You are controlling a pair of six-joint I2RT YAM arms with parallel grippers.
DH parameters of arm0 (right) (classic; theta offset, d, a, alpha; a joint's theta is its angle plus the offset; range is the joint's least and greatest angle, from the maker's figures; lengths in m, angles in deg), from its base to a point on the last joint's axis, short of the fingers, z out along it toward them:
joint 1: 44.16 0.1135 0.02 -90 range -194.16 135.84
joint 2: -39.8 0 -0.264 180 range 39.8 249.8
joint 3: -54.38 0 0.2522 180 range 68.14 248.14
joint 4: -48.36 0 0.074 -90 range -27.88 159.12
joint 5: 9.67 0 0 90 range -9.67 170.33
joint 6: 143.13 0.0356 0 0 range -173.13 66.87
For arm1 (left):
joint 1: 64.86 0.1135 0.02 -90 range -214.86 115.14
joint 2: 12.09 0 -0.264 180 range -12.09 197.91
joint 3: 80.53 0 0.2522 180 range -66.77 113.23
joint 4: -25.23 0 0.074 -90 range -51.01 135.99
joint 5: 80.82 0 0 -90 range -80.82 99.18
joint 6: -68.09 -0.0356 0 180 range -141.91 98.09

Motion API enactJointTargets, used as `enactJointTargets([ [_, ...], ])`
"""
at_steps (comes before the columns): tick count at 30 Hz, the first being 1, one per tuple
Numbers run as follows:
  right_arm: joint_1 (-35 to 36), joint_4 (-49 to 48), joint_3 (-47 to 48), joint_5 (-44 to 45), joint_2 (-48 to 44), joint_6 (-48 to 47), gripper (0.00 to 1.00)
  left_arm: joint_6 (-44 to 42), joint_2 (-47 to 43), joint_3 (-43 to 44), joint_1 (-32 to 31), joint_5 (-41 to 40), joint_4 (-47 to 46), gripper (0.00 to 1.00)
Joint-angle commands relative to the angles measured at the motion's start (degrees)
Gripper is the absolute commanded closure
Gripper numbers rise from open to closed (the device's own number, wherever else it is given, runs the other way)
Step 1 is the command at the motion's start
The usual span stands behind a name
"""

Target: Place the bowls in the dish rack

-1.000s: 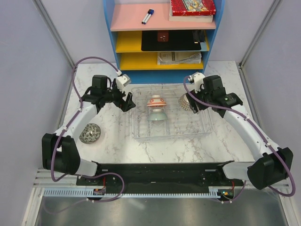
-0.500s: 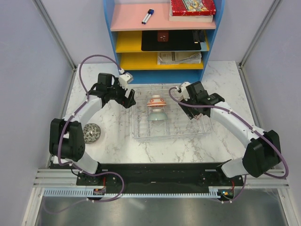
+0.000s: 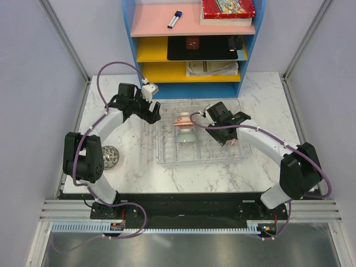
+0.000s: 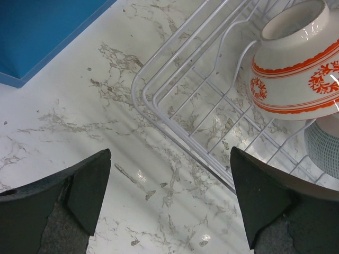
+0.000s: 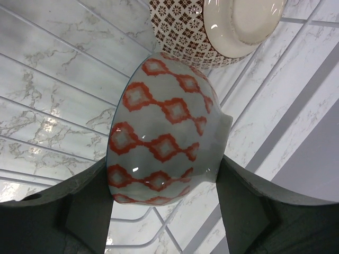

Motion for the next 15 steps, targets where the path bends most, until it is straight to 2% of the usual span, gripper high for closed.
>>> enactJointTargets([
  [1,1.0,0.5,0.4,5.6,0.3,-0.7,1.0,0.5,0.7,2.6,-0.3,-0.5,-1.6,0.0],
  [10,2.3,-1.0,-0.3,11.9,5.7,-0.1,1.0,0.9,1.2,3.5,-0.9,-0.4,-1.3,0.0],
  [15,3.1,-1.0,-0.6,10.9,7.6,1.6,1.0,0.5,0.9,3.7,-1.0,-0.8,-1.0,0.0],
])
